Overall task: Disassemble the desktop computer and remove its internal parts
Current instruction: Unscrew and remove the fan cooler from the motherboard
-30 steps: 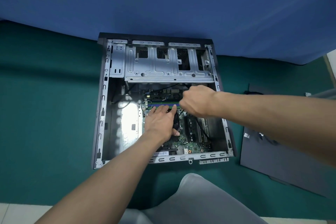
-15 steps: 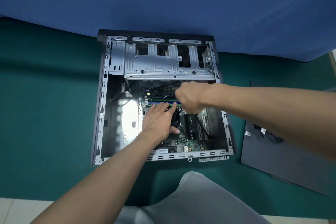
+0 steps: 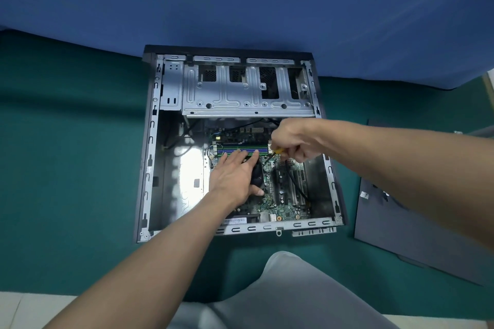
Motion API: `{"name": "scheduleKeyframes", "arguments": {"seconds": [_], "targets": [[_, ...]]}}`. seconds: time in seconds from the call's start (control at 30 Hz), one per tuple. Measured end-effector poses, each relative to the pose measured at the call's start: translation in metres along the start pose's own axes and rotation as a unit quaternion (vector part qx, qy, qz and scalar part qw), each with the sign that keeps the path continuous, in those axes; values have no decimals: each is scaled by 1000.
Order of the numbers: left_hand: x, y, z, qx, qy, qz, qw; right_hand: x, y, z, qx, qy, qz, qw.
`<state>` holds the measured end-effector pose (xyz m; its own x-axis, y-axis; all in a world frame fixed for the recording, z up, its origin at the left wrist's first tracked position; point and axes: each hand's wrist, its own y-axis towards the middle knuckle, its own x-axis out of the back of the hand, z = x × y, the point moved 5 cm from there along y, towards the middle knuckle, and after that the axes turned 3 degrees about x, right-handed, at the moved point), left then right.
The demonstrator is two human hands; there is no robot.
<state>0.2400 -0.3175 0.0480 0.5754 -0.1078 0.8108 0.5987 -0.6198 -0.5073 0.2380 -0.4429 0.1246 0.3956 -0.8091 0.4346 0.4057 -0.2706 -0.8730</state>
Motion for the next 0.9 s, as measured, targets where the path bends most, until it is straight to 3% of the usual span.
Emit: {"name": "scheduleKeyframes", "arguments": {"seconds": [0.07,0.13,0.2,0.27,0.3,0.33,0.37,0.47,0.53,0.6,0.67,0.73,0.77,0.83,0.9], "targets": [[0,0,-1,-3,4,1,1000,4,1,5,36,-84,-39,995],[-1,1,-1,-2,5,0,1000,7,-6,14,126,-288,-91,945],[-1,1,-1,-1,5,-4,1000,1,-17,19,237,-498,-114,826],[-1,1,-2,-1,7,-7,1000,-10,-26,19,322,-627,-110,701],[-1,1,-2,-1,7,-8,1000,-14,-29,19,340,-648,-110,672],[-1,1,-1,1,7,-8,1000,-16,-27,19,350,-641,-108,675],[0,1,-1,2,7,-7,1000,-15,-25,20,347,-598,-104,715],[-1,1,-1,-1,9,-3,1000,-2,-13,20,270,-361,-105,887],[-1,2,-1,0,12,-1,1000,7,-3,8,148,-137,-84,976],[-2,2,0,3,10,2,1000,3,-1,-4,36,-10,-21,999],[-2,2,0,3,7,3,1000,3,1,-5,28,-37,-25,999],[-2,2,0,4,3,1,1000,6,0,1,86,-173,-89,977],[-2,2,-1,4,3,0,1000,6,-5,6,131,-262,-113,950],[-1,1,-2,5,4,0,1000,-2,-17,14,230,-448,-127,855],[0,0,-2,5,8,0,1000,-15,-28,19,336,-593,-118,722]]}}
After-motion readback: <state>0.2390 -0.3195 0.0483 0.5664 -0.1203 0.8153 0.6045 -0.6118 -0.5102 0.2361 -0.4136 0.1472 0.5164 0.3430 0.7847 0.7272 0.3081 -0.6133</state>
